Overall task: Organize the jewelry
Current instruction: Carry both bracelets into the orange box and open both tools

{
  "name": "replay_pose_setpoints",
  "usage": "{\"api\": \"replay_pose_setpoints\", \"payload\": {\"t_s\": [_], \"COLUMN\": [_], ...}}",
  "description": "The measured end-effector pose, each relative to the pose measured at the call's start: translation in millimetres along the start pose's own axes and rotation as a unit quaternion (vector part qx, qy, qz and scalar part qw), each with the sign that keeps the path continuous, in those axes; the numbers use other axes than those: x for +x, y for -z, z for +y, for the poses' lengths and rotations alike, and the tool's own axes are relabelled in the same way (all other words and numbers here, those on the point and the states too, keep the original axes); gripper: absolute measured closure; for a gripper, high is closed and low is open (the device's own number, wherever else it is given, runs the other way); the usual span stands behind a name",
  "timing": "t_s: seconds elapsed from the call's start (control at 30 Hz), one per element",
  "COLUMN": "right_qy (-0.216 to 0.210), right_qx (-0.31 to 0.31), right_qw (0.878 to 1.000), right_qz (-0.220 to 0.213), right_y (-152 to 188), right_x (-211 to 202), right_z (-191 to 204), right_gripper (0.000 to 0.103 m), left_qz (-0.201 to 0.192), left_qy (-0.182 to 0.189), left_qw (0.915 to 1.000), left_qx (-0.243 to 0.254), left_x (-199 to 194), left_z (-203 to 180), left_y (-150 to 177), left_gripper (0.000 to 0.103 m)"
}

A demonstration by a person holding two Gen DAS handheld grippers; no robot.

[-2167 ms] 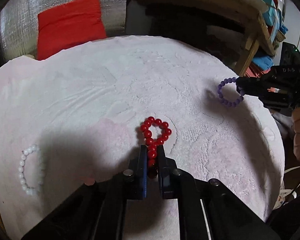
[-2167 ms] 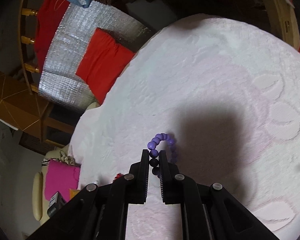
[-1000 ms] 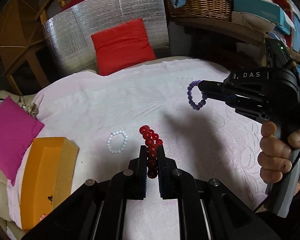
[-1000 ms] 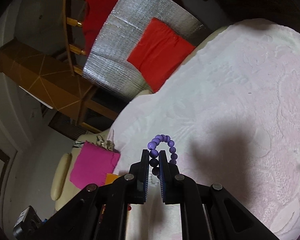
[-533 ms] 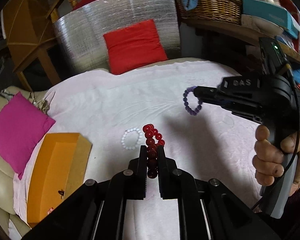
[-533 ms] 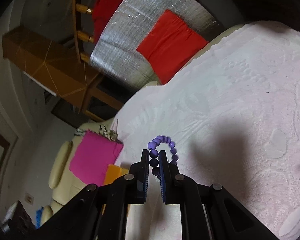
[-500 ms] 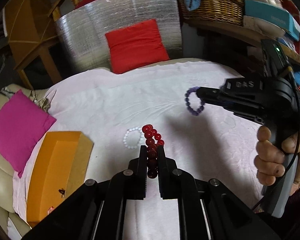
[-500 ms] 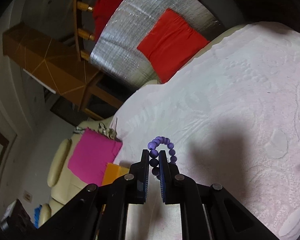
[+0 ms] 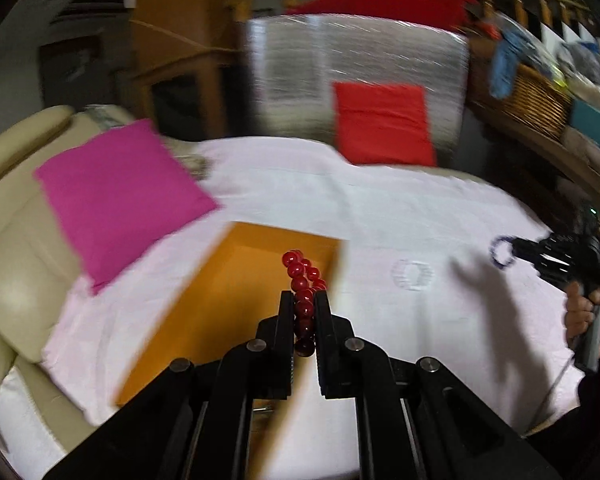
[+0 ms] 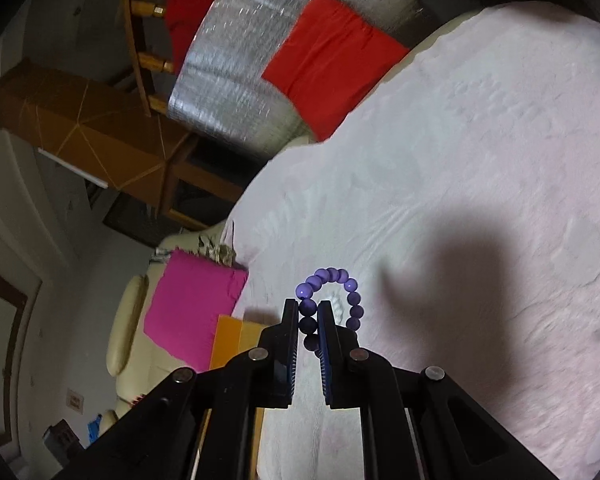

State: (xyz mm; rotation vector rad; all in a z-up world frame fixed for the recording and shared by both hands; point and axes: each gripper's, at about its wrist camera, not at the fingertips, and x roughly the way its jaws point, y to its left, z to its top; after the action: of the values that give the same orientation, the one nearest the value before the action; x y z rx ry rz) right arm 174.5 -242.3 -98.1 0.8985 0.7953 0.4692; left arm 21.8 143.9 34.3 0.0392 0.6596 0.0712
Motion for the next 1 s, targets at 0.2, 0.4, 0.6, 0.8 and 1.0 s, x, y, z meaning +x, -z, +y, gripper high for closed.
{"api": "replay_pose_setpoints", "payload": {"t_s": [0.2,0.4,0.6,0.8,1.0], "right_qy": [-0.008,-0.043,-0.026,0.026,0.059], "right_qx": [-0.062,-0.093,-0.136,-0.177,-0.173], "right_qw": [0.996,0.990,0.983,0.971,0.966], "right_qz": [0.056,0.099,0.124,0.157,0.182], "right_y": [41.6,76.4,85.4,92.2,98.5], "right_x": [52.2,105.3,156.0,223.9,278.5], "right_z": [58.7,126.2,177.0,201.8,197.5], "right_gripper": [0.093,0.093,0.093,0.092,0.090], "left_qz": [0.000,0.018,0.034,0.068,0.091], "left_qy": [-0.022,0.027,0.069,0.080,0.079], "left_qw": [0.9992,0.9976,0.9950,0.9926,0.9915], "left_qx": [-0.033,-0.061,-0.063,-0.062,-0.049], "left_x": [-6.9,19.5,55.6,94.3,123.9], "left_z": [93.9,130.9,129.6,126.7,116.2], "left_y": [35.6,63.8,61.9,59.0,54.3], "left_gripper": [0.094,0.094,0.094,0.093,0.089]}}
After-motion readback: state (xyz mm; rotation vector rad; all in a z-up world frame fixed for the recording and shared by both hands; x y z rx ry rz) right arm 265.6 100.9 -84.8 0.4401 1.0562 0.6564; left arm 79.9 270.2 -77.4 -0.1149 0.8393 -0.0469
